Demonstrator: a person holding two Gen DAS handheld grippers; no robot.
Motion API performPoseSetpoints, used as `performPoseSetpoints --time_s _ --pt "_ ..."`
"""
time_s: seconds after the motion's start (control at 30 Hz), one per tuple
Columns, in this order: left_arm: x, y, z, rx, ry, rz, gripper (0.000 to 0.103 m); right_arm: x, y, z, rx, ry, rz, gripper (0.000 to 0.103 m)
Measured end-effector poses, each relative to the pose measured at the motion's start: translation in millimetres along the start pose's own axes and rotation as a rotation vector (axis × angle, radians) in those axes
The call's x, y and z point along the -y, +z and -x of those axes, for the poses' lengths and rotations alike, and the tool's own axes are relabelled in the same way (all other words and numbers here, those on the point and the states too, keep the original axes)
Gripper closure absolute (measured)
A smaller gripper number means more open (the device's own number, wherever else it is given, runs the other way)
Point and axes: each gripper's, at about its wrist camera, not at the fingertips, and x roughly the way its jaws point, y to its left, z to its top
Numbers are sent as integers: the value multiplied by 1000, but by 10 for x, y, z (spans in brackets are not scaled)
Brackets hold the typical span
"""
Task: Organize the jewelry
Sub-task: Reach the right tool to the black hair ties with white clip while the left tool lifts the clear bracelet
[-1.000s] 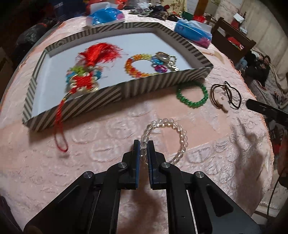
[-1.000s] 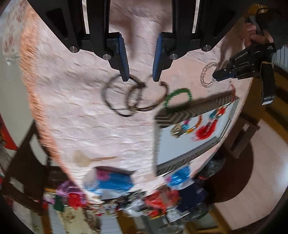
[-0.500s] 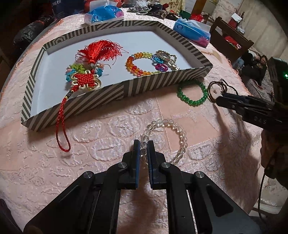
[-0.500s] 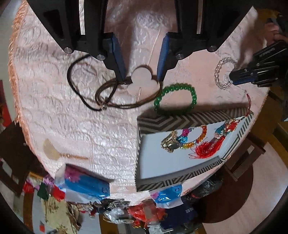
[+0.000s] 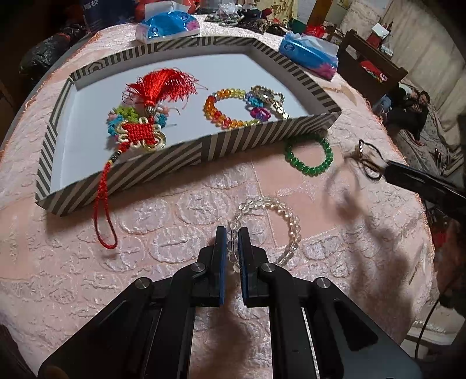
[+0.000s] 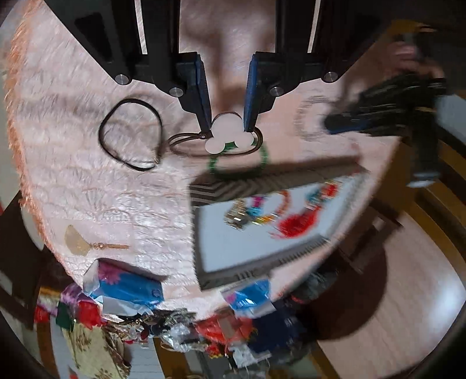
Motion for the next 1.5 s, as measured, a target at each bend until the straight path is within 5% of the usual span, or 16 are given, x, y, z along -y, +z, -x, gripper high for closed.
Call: performPoseSetpoints --time_s 0.3,0.73,1.13,1.5 --pt "18 48 353 66 -33 1 97 -230 -156 436 76 54 -25 82" --pt "203 72 854 148 -83 -29 97 -285 -239 663 61 -119 -26 81" --pt "163 80 1108 125 41 22 97 -497 -190 712 69 -109 5 82" --pt "47 9 1139 122 82 53 97 -622 -172 728 75 -109 35 81"
